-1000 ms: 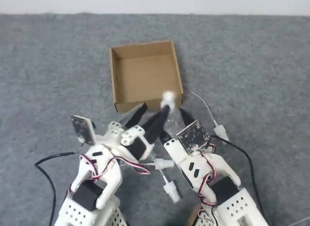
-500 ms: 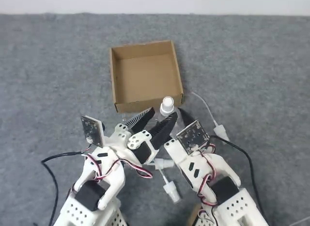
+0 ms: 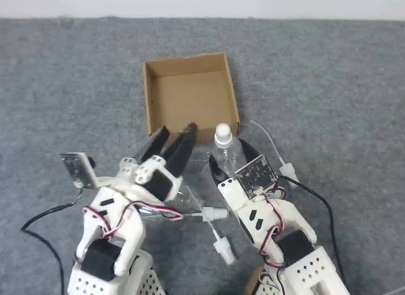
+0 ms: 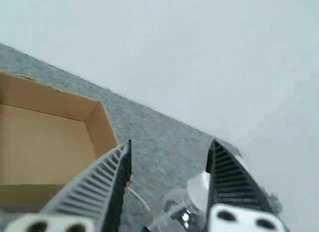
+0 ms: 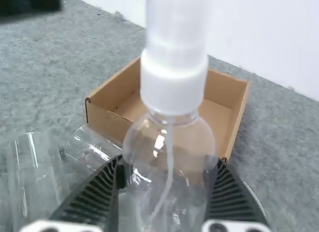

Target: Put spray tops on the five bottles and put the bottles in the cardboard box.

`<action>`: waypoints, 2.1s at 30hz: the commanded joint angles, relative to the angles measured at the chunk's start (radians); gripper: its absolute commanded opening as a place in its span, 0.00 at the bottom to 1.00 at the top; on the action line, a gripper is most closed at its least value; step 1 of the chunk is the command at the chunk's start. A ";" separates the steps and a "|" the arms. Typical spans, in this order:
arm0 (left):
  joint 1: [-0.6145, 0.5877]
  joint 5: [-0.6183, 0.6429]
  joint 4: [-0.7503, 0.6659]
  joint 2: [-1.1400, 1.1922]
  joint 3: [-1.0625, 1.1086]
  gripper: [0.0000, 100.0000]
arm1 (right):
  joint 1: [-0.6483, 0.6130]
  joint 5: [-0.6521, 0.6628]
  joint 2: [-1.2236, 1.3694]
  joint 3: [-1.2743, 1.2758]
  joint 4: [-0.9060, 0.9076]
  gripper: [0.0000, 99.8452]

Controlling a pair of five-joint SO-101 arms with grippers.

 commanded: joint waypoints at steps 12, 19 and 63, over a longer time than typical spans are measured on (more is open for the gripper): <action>-0.101 0.021 -0.218 -0.021 0.068 0.23 | -0.107 -0.002 -0.024 -0.135 -0.044 0.10; 0.005 -0.069 -0.218 -0.021 0.101 0.23 | -0.133 -0.002 -0.024 -0.137 -0.045 0.10; -0.236 -0.233 -0.265 -0.021 0.084 0.23 | 0.010 -0.005 -0.024 -0.060 -0.018 0.10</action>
